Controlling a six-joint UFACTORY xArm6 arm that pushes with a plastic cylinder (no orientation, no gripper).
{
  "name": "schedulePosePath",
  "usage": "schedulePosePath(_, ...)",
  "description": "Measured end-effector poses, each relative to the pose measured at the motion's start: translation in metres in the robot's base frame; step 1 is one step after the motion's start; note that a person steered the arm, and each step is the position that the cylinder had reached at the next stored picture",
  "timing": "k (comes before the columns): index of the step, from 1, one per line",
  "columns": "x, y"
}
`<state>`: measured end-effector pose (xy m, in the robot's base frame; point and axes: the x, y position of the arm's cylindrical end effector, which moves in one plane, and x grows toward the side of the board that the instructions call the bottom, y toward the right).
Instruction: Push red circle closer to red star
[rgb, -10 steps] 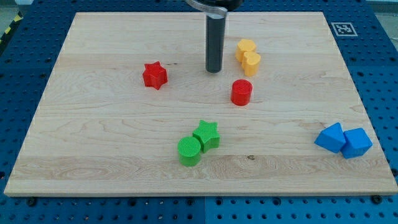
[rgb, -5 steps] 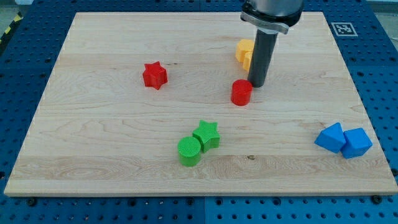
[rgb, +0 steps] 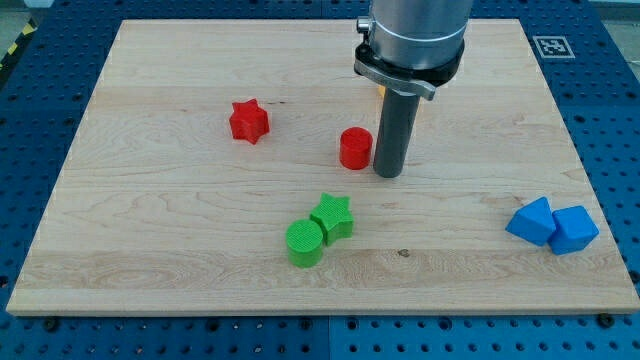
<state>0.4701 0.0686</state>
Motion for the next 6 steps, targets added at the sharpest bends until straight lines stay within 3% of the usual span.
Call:
schedulePosePath(4,-0.045,-0.086)
schedulePosePath(6,-0.073,-0.083)
